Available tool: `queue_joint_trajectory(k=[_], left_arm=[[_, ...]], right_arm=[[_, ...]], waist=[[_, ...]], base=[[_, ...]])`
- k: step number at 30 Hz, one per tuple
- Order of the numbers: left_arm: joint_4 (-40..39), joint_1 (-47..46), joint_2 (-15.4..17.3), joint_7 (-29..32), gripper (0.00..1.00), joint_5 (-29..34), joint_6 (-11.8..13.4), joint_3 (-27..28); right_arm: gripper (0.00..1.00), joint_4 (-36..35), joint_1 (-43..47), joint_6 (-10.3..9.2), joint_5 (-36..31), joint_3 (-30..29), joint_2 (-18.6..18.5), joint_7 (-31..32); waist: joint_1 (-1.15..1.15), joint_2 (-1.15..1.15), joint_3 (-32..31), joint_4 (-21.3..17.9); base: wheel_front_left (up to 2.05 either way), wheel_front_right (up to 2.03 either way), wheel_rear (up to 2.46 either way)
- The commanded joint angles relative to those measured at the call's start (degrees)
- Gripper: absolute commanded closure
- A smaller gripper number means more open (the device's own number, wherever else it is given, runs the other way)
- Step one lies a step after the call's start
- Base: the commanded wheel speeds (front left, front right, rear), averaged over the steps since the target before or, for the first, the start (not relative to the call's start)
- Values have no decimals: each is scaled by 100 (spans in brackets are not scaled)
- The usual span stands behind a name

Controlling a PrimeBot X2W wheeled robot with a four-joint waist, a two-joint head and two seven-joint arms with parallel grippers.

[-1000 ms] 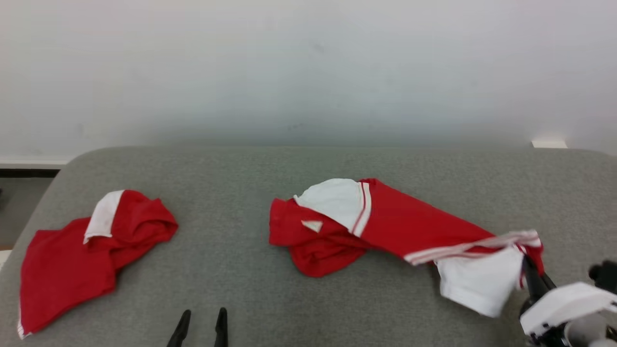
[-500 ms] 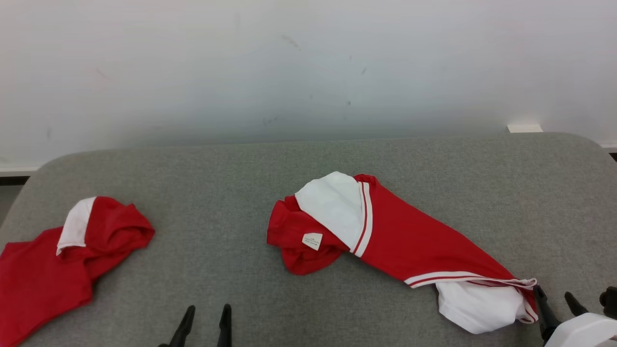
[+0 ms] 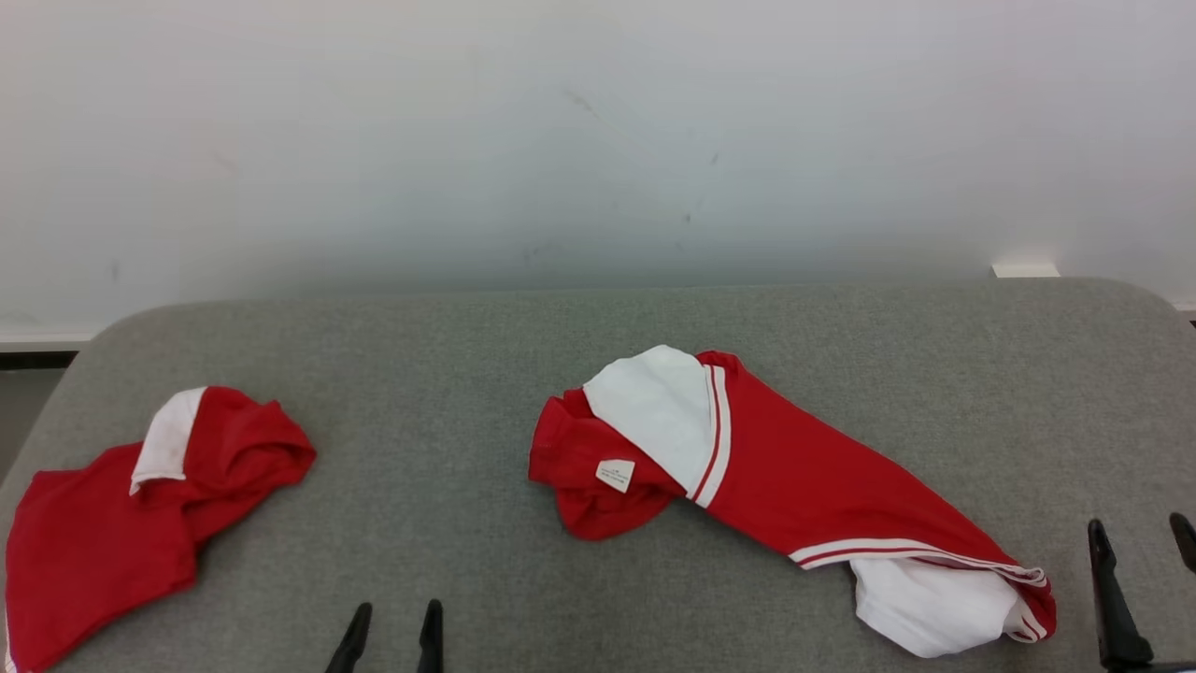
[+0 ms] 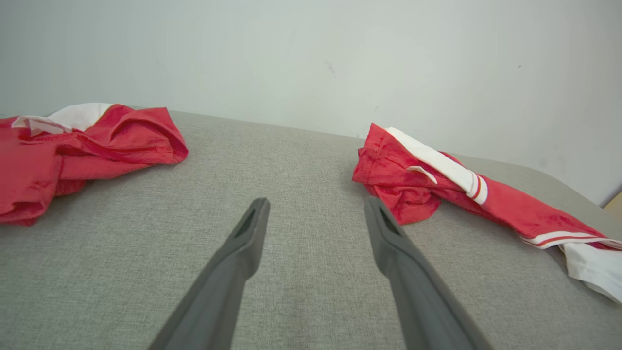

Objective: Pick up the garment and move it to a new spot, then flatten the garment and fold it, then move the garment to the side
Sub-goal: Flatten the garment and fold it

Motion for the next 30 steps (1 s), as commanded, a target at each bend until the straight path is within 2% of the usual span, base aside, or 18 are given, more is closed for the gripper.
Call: queue_joint_trajectory(k=[1,4,11,24,30], left_arm=[[-15,48,19,-3,0,19,3,13],[-36,71,19,-3,0,22,15,17],[-44,102,19,-3,0,51,8,77],[25,-44,19,-3,0,196,-87,150],[35,-106,19,-3,0,200,-115,151]], right_arm=[[0,-51,186,-14,-70,-37,68,-61],[0,-318,434,-14,-249,-3,188,-140],[0,-877,1052,-14,-205,195,536,-138],[0,-516,1100,-14,-124,466,767,-140],[0,140,934,-14,122,693,771,-133]], waist=[[0,0,-7,3],[0,0,-11,16],[0,0,25,32],[0,0,92,-159],[0,0,137,-225]], base=[[0,0,0],[0,0,0],[0,0,0],[0,0,0],[0,0,0]])
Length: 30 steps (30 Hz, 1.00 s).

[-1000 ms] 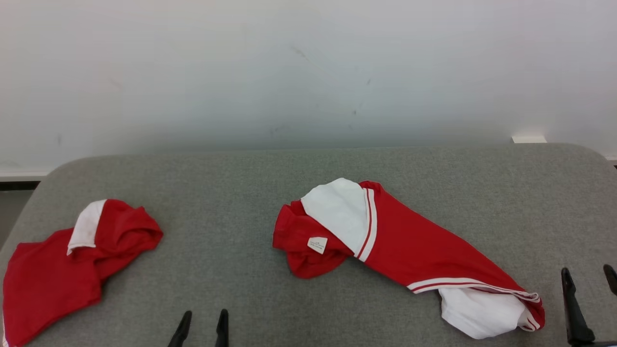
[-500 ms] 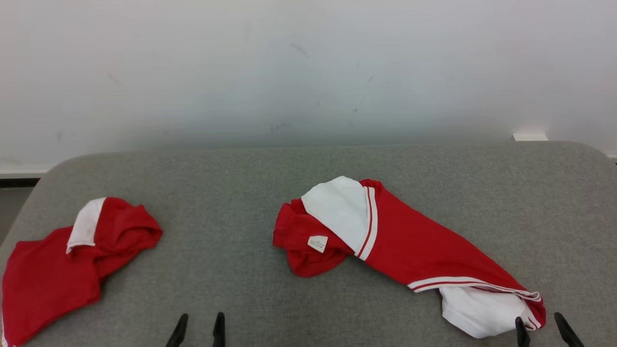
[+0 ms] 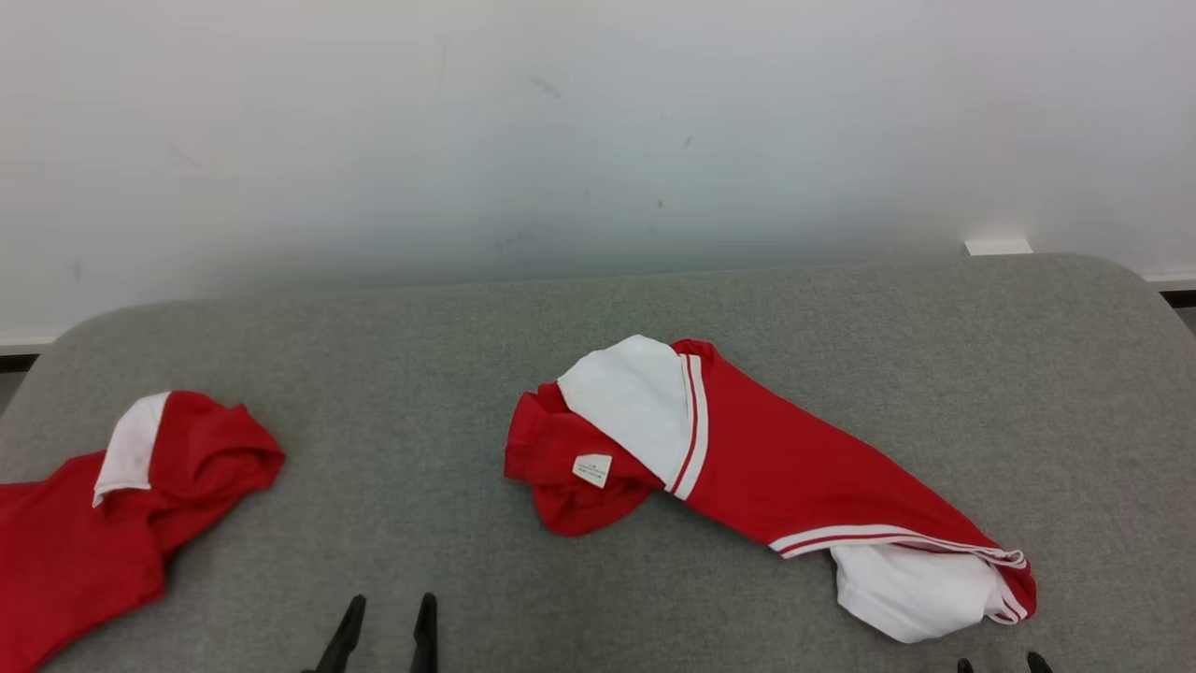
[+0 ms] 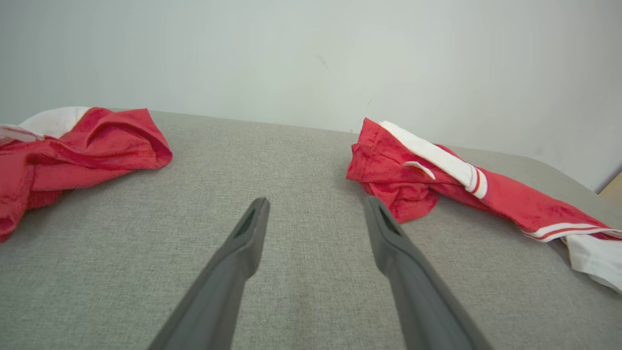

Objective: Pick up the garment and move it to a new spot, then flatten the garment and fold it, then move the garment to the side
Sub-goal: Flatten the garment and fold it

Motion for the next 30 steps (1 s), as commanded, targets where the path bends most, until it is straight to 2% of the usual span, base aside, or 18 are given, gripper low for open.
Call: queue_joint_trajectory(k=[1,20,21,22,26,30], left_arm=[[11,-61,18,-3,0,63,-22,-9],[38,-295,18,-3,0,139,-116,-10],[43,-308,18,-3,0,135,-117,-12],[51,-313,18,-3,0,137,-118,-16],[84,-288,18,-3,0,132,-105,1],[89,-192,18,-3,0,105,-57,33]], right_arm=[[0,109,-205,-14,73,36,11,-2],[0,2222,-1897,-14,714,712,-163,12],[65,2322,-1973,-15,772,777,-147,15],[100,2385,-2043,-15,848,854,-145,23],[100,2410,-2182,-15,1490,1087,-240,139],[100,1860,-1973,-15,2557,1206,-376,535]], waist=[[0,0,30,-2],[0,0,510,267],[0,0,521,276],[0,0,526,284],[0,0,491,293],[0,0,401,235]], base=[[0,0,0],[0,0,0],[0,0,0],[0,0,0],[0,0,0],[0,0,0]])
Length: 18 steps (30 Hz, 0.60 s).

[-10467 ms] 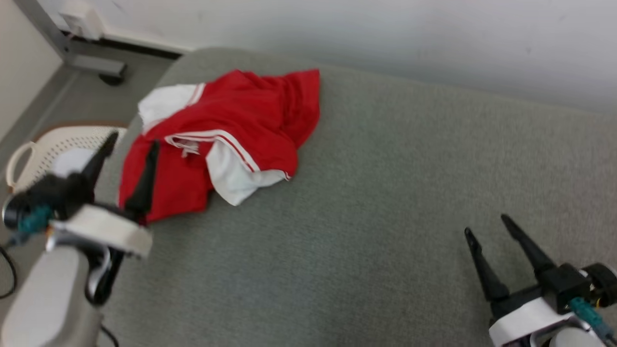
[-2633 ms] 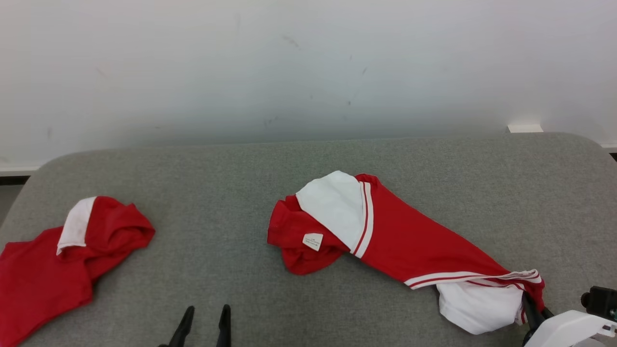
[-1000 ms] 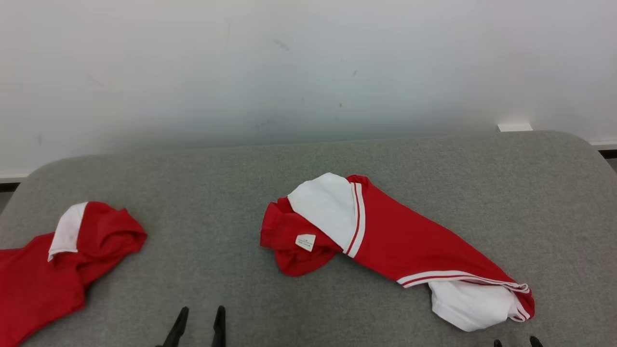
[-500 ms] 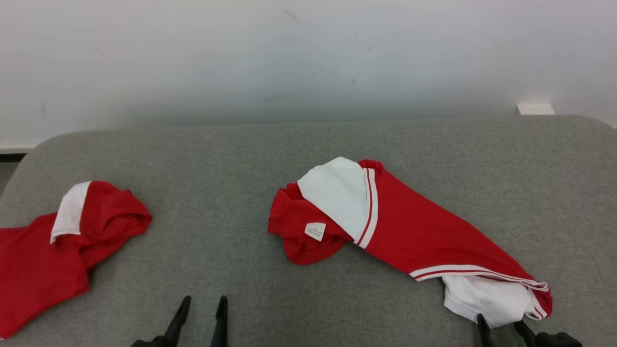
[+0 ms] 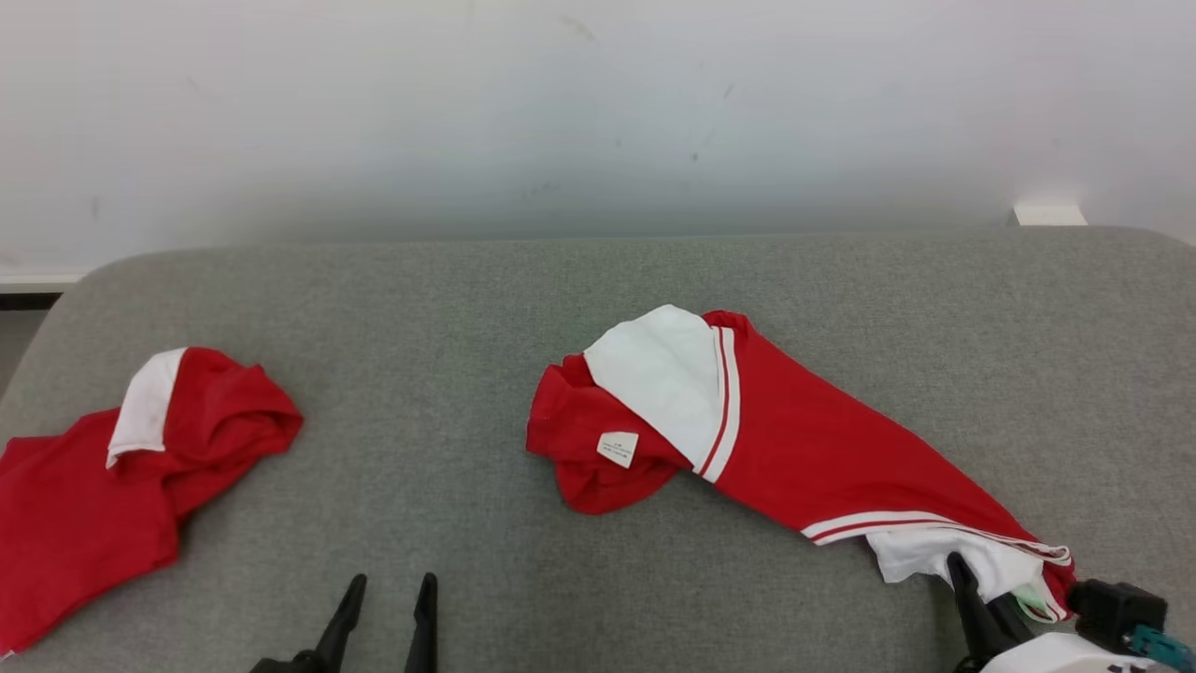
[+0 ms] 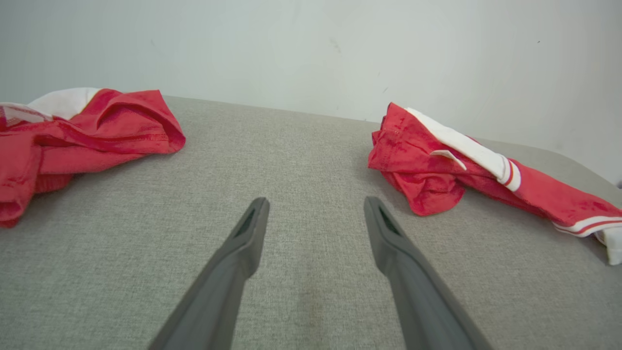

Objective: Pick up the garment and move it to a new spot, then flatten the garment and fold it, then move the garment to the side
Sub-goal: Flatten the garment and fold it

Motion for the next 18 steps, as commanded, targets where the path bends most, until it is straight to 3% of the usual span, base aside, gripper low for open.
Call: queue_joint_trajectory(k=[1,9,16,17,18], left_arm=[[-2,66,18,-3,0,46,12,8],[2,145,19,-3,0,-9,28,-42],[16,167,18,-3,0,-36,56,-83],[14,170,18,-3,0,-31,56,-86],[18,171,18,-3,0,-26,54,-86]], right_arm=[[100,-111,146,-15,160,0,-84,89],[100,-1750,1289,-15,1675,-214,-656,1617],[100,-1872,1959,-15,1396,-394,-583,2210],[96,-1836,1952,-15,1290,-380,-539,2250],[58,-1799,1931,-15,1194,-357,-478,2281]], waist=[[0,0,-33,-35],[0,0,-166,-189],[0,0,-224,-226],[0,0,-225,-233],[0,0,-228,-238]], base=[[0,0,0],[0,0,0],[0,0,0],[0,0,0],[0,0,0]])
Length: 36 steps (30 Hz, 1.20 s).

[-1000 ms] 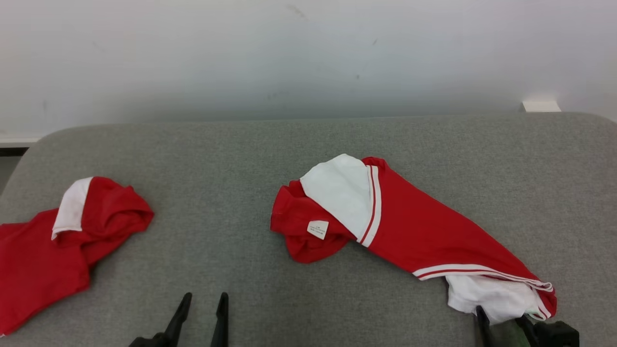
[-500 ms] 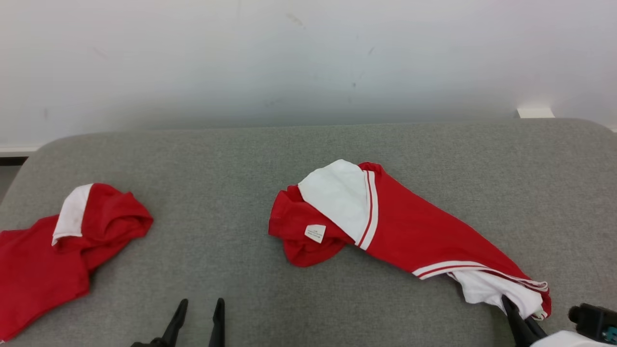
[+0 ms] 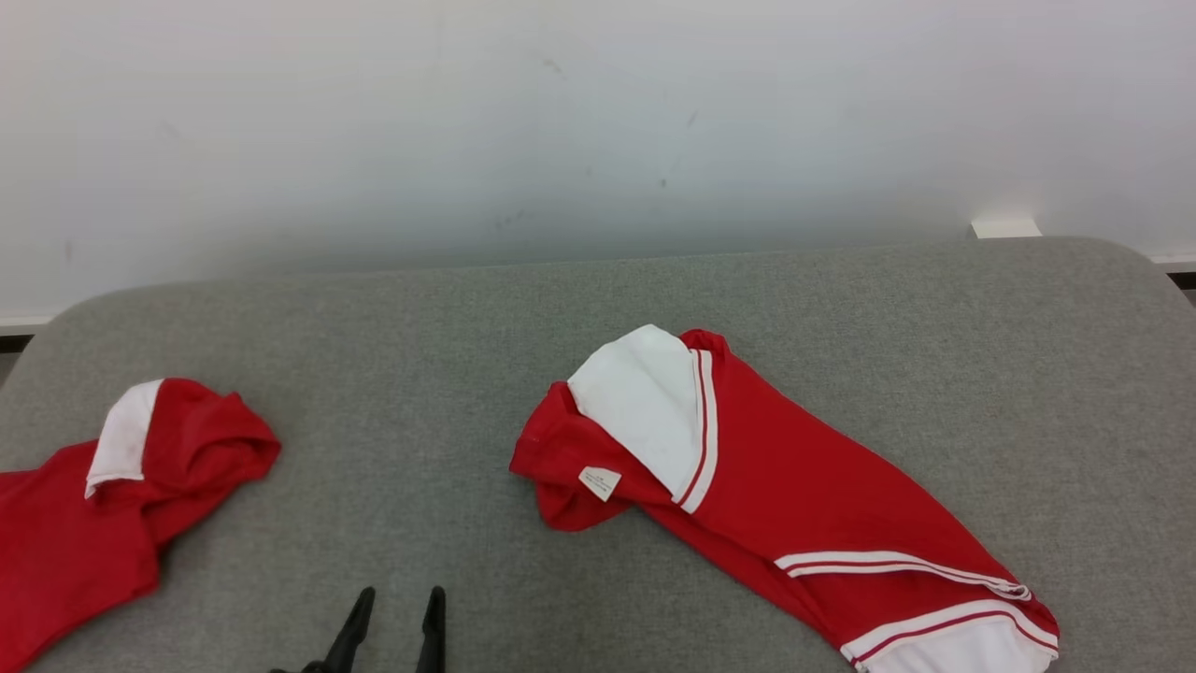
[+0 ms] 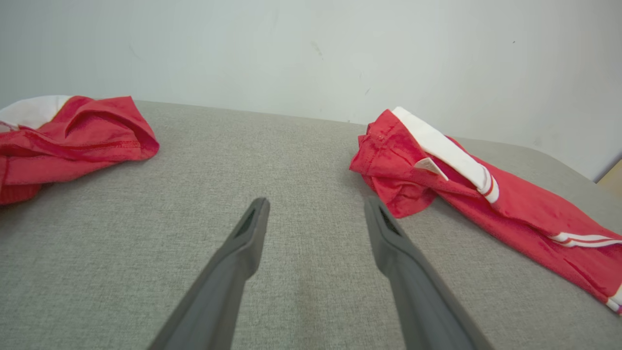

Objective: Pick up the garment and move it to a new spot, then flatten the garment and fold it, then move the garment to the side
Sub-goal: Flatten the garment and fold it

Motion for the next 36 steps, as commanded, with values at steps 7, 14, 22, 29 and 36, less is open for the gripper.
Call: queue_joint_trajectory(k=[7,14,22,29,36], left_arm=[[32,67,19,-3,0,-1,25,3],[6,172,19,-3,0,-31,47,12],[-35,170,19,-3,0,-40,64,15],[-20,142,20,-3,0,-17,44,-11],[156,-247,21,-3,0,269,-157,-7]], right_arm=[[0,31,-57,-15,-926,198,-150,-47],[0,-316,12,-14,-2108,-224,-452,-604],[0,-1100,-149,-15,-2873,-570,-300,-1442],[0,-853,-289,-15,-3651,-564,12,-2717],[0,-524,-448,-15,-3971,-523,402,-2886]], waist=[[0,-1,-68,62],[0,-1,-156,113],[0,-1,-204,150],[0,-1,-208,175],[0,-1,-70,71]], base=[[0,0,0],[0,0,0],[0,0,0],[0,0,0],[0,0,0]])
